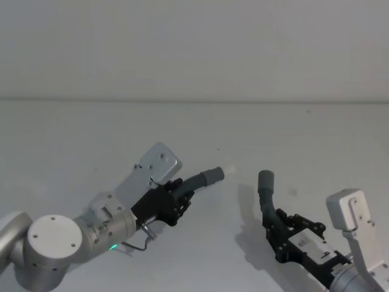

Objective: Use both hands to pick up one end of the pipe from the table, align the ends, and insert them.

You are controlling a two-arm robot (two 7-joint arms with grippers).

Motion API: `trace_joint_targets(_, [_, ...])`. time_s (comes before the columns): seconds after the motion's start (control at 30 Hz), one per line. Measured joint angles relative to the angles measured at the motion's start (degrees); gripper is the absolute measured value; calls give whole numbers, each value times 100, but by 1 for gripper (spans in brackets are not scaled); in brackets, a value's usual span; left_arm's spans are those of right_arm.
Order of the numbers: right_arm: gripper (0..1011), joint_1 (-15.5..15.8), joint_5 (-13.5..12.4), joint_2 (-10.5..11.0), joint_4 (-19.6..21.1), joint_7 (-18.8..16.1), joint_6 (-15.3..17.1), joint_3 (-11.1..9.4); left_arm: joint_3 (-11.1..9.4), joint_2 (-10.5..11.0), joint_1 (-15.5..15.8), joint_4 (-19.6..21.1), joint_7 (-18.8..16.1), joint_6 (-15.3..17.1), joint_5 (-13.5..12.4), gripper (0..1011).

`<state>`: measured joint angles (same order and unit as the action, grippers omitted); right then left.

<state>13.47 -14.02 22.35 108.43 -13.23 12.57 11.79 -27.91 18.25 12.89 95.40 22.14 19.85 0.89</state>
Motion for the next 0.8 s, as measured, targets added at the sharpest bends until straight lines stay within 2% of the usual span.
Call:
trace_joint_targets(0.07, [291,9,59,61,22,-46,-88,-12,-17,52,36,16,35,-123,-67,319])
trace_joint_targets(0.23, [291,52,289,372,121,-240,-346,-50,-60,191,131,44,123,-422,-216,319])
trace_joint_targets(0.27, [291,52,289,372,121,-240,-346,-50,-67,213,146,48,138,-471,-242,319])
trace_joint_targets(0.37, [290,81,444,572,172,-382,-485,-68,-108,343,233,66,232,-757,-378,319])
trace_joint_targets(0.4, [291,89,471,627,186,-412,-512,-72,-108,343,233,66,232,-757,-378,319])
trace_joint_targets(0.63, [291,144,764,1027,278,-695,-753,-98,-197,607,410,81,414,-1334,-629,319])
trace_joint_targets(0.8, [290,188,993,1352,348,-915,-933,-115,-283,848,583,82,562,-1900,-854,319])
